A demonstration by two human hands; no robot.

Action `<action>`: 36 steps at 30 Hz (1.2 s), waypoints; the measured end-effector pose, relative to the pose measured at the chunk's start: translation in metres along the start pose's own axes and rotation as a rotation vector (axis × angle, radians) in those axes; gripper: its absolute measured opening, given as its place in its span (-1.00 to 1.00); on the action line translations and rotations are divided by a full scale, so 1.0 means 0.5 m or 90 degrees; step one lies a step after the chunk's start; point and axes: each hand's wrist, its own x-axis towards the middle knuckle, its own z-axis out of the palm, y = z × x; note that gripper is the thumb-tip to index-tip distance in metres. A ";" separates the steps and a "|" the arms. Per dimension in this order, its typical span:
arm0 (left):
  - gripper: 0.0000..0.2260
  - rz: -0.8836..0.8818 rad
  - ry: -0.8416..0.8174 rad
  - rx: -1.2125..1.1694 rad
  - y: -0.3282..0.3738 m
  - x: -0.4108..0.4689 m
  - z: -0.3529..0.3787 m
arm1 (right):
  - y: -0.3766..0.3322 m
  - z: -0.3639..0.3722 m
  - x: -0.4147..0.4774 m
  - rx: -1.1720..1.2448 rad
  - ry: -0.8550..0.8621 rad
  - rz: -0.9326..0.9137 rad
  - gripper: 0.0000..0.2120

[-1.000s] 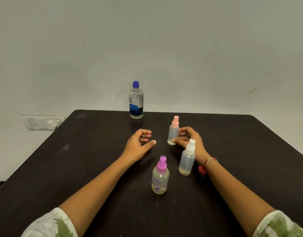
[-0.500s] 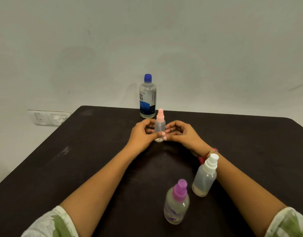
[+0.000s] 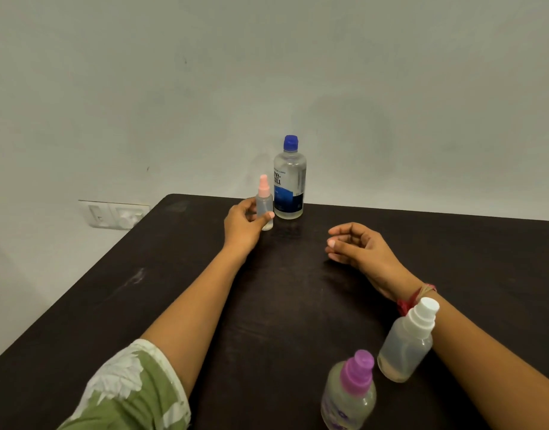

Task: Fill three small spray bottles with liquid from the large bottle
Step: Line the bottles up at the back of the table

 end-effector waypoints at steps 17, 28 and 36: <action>-0.52 -0.022 0.052 0.043 -0.016 0.073 0.026 | 0.000 0.001 0.001 0.011 0.008 0.004 -0.81; -0.71 -0.019 0.081 0.083 -0.022 0.086 0.031 | -0.004 -0.001 0.001 0.025 0.008 0.012 -0.79; -0.41 -0.075 0.007 -0.009 -0.011 0.067 0.019 | -0.010 0.001 -0.010 0.044 0.027 0.013 -0.82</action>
